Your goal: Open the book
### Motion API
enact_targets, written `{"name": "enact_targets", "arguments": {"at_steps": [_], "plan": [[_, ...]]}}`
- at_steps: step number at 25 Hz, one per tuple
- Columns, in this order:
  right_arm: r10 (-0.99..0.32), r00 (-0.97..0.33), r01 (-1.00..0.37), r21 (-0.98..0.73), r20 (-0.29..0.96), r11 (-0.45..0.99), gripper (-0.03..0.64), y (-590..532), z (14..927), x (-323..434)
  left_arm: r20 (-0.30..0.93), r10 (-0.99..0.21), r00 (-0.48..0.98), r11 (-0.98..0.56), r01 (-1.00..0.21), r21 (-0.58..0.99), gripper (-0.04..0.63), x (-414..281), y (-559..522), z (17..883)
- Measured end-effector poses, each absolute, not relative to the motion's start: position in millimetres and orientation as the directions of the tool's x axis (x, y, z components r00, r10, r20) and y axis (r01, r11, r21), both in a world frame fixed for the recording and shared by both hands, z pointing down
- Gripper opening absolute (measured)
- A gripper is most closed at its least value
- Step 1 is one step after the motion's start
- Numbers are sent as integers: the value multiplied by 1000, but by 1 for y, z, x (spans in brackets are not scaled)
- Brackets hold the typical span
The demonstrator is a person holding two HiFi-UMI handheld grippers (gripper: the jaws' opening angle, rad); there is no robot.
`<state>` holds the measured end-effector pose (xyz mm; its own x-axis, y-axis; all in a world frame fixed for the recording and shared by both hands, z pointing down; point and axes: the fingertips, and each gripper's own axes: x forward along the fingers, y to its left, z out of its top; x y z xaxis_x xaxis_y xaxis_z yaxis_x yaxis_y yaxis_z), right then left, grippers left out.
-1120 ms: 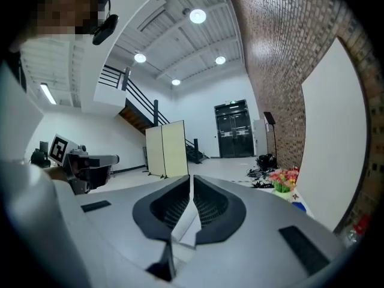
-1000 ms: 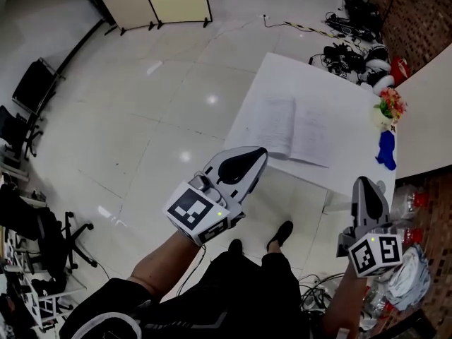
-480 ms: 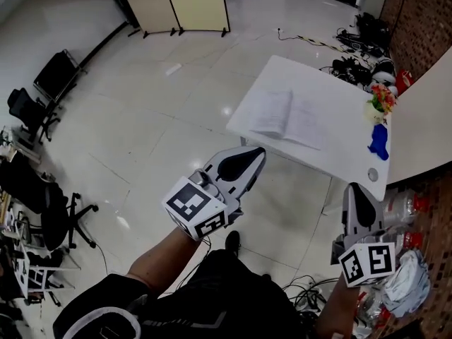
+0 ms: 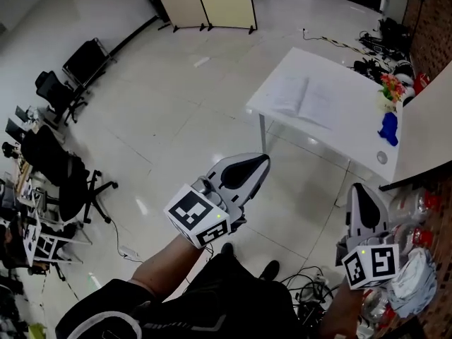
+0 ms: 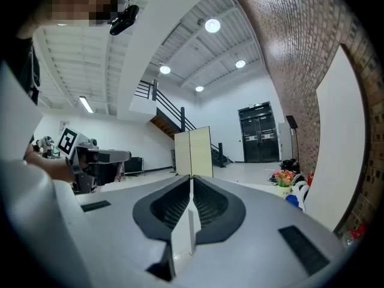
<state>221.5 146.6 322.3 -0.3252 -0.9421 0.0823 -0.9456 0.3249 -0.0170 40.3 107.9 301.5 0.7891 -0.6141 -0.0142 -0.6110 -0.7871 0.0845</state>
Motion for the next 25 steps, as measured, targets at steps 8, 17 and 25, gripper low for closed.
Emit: {"name": "enact_targets", "arguments": {"at_steps": [8, 17, 25], "plan": [[-956, -287, -958, -2, 64, 287, 8, 207, 310, 143, -50, -595, 802, -804, -593, 54, -3, -41, 169, 302], [-975, -203, -977, -86, 89, 195, 8, 264, 328, 31, -14, -497, 868, -867, -496, 44, -2, -146, 220, 317], [-981, -180, -984, -24, 75, 178, 1, 310, 311, 18, -52, -480, 876, -877, -480, 1, -2, -156, 264, 294]]}}
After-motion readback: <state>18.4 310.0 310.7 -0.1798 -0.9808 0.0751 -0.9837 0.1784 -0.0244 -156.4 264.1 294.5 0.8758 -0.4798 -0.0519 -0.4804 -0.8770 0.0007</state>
